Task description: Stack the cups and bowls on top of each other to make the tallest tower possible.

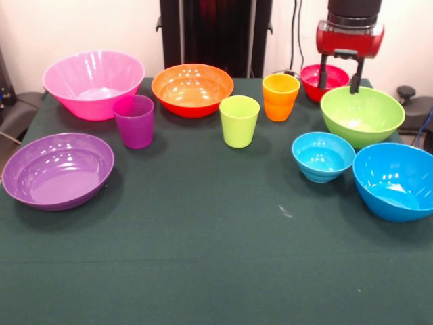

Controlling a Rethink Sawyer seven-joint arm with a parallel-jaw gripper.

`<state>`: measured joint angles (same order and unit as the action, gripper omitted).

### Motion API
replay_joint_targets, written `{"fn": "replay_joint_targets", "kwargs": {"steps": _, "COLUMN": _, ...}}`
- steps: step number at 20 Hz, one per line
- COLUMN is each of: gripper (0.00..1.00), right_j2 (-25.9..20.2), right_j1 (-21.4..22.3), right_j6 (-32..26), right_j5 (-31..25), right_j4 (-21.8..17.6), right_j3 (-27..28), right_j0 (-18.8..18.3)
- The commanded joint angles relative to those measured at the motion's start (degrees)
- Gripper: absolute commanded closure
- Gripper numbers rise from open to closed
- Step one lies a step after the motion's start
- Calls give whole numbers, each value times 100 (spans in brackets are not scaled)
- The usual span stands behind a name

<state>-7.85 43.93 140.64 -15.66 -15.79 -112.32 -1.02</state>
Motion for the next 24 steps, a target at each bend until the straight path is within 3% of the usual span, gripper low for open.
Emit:
{"fn": "replay_joint_targets", "kwargs": {"steps": 1, "gripper": 0, "right_j2": -403, "right_j1": -188, "right_j6": -184, "right_j5": -493, "right_j4": -67, "right_j3": 258, "right_j0": -69}}
{"fn": "replay_joint_targets", "kwargs": {"steps": 2, "gripper": 0, "right_j2": -435, "right_j1": -161, "right_j6": -225, "right_j5": -355, "right_j4": -121, "right_j3": 76, "right_j0": -246}}
{"fn": "replay_joint_targets", "kwargs": {"steps": 10, "gripper": 0, "right_j2": -516, "right_j1": -84, "right_j6": -268, "right_j5": -546, "right_j4": -53, "right_j3": 136, "right_j0": -360}}
{"fn": "replay_joint_targets", "kwargs": {"steps": 15, "gripper": 0, "right_j2": -297, "right_j1": -273, "right_j6": -104, "right_j5": -372, "right_j4": -160, "right_j3": 347, "right_j0": -97}}
{"fn": "replay_joint_targets", "kwargs": {"steps": 24, "gripper": 0, "right_j2": -470, "right_j1": -165, "right_j6": -304, "right_j5": -698, "right_j4": -71, "right_j3": 401, "right_j0": -218}}
